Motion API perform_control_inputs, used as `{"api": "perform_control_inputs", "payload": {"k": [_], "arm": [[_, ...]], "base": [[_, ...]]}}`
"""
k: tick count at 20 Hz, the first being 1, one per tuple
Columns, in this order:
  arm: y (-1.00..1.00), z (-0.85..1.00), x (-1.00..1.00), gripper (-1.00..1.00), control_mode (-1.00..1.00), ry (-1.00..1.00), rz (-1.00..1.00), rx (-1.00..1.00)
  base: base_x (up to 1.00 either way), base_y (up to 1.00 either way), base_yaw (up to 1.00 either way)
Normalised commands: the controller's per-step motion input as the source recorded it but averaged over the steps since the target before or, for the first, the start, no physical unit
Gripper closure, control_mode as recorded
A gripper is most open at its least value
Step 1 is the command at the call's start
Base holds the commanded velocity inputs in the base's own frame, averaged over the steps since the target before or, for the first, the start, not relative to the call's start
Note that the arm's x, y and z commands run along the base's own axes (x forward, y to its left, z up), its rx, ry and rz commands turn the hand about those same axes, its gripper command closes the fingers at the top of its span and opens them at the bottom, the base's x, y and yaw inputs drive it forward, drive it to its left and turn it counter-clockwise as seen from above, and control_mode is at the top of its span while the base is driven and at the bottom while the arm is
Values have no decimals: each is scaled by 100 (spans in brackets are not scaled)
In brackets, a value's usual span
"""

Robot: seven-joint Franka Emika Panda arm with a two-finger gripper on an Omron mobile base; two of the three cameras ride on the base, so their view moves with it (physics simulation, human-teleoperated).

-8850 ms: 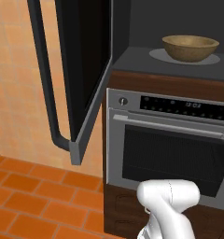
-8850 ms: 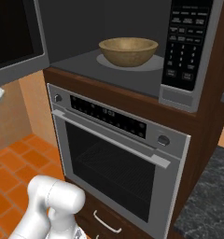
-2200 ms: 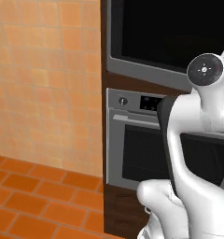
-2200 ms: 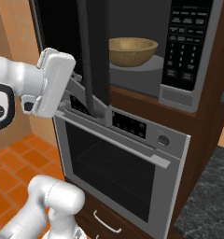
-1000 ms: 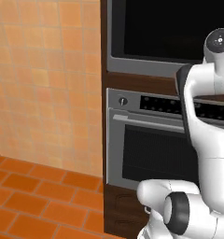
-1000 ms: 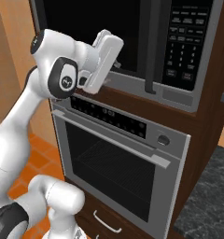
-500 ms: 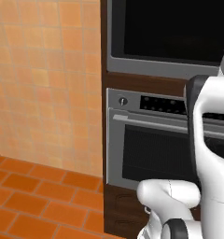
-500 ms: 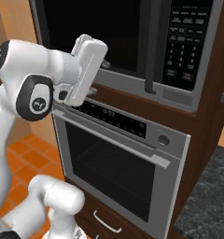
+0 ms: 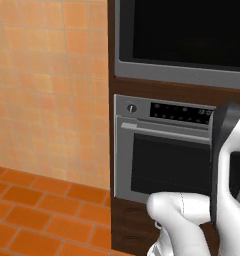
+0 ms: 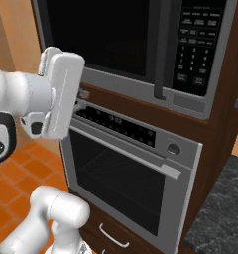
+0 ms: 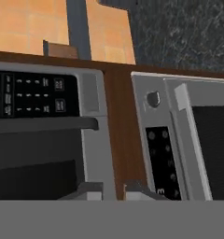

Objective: Pick the mushroom from the sink and place it in the bowl. Then pick the bowl and place it in the microwave. Then close the microwave door and press the start button.

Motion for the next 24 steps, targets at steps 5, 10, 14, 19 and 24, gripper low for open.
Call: {"api": "perform_control_inputs", "payload": {"k": [5,10,14,19,24], "arm": [[-3,0,-70,100,-100,11,22,-52],[-2,0,-51,100,-100,28,37,-68],[0,0,-23,100,-100,41,29,-70],[0,8,-14,100,-100,27,0,-64],[0,22,-2,100,-100,26,-20,-44]], "base": [[0,0,0],[0,0,0],[0,0,0],[0,0,0],[0,0,0]]}}
